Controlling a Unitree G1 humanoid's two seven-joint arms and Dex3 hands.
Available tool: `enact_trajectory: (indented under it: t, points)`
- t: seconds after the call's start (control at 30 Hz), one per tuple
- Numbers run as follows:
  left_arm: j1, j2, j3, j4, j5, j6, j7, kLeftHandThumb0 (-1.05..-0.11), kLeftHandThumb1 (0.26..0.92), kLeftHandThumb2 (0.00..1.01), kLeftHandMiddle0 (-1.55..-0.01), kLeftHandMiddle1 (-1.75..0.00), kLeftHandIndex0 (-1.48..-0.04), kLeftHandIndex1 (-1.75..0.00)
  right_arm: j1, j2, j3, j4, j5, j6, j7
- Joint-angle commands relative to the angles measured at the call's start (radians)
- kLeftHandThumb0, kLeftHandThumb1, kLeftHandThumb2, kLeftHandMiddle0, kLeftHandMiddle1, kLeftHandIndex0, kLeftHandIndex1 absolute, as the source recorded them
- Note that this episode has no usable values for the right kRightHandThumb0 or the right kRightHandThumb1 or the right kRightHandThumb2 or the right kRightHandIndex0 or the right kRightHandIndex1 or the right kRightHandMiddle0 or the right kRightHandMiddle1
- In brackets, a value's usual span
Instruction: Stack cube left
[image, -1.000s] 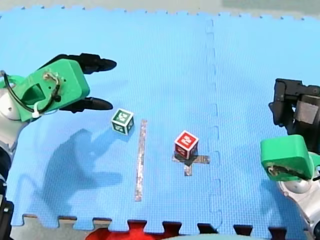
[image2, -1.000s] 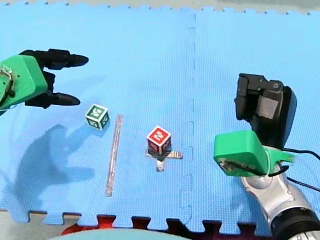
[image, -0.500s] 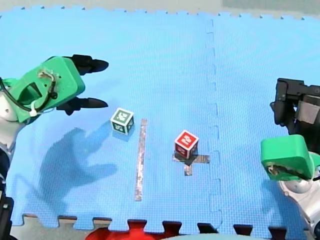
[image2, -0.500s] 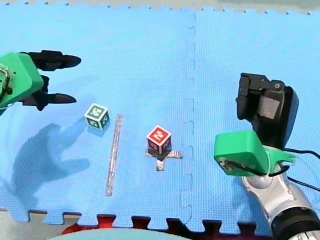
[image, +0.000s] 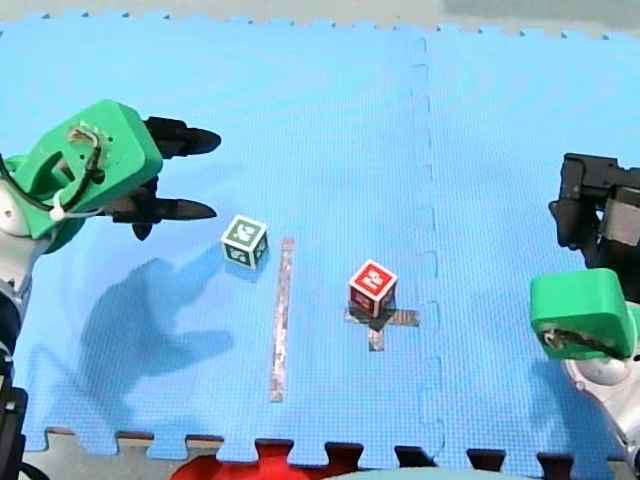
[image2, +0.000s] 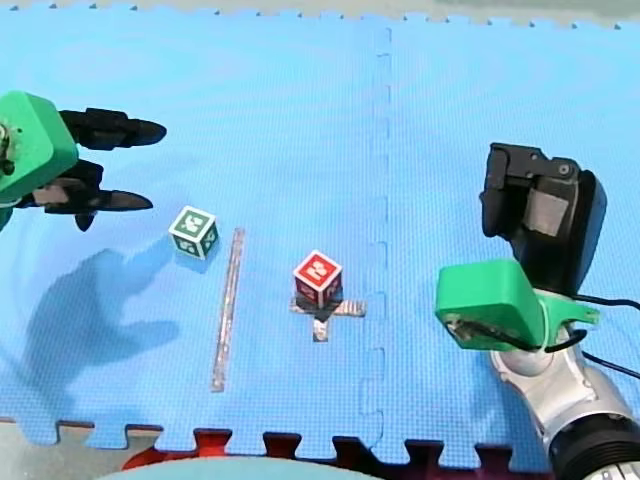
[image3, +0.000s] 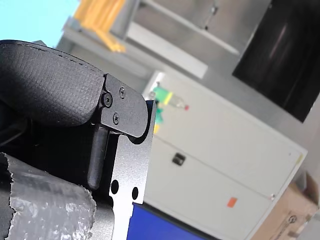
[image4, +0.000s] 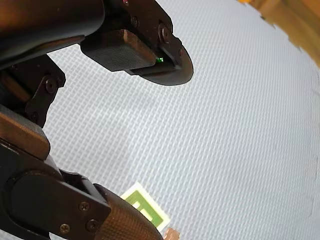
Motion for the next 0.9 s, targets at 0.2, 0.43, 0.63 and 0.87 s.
enact_trajectory:
  t: [0.2,0.43,0.63,0.87]
  points:
    - [-0.006,0.005,-0.030,-0.001,0.033,-0.041,-0.011,-0.759,0.699,0.01,-0.81,-1.75,-0.55,-0.02,0.011,-0.011,-0.006,-0.026,-0.005,0.010,0.000]
    - [0.011,0.011,-0.055,0.002,0.066,-0.091,0.031,-0.824,0.699,0.00,-0.76,-1.75,-0.57,-0.02,0.014,-0.014,-0.008,-0.032,-0.006,0.012,0.001]
    - [0.025,0.016,-0.085,0.009,0.103,-0.126,0.053,-0.845,0.695,0.00,-0.75,-1.75,-0.60,-0.02,0.018,-0.016,-0.010,-0.042,-0.005,0.012,0.007]
    - [0.028,0.014,-0.132,0.018,0.164,-0.130,0.119,-0.858,0.693,0.00,-0.79,-1.75,-0.60,-0.01,0.024,-0.017,-0.013,-0.054,-0.008,0.015,0.010]
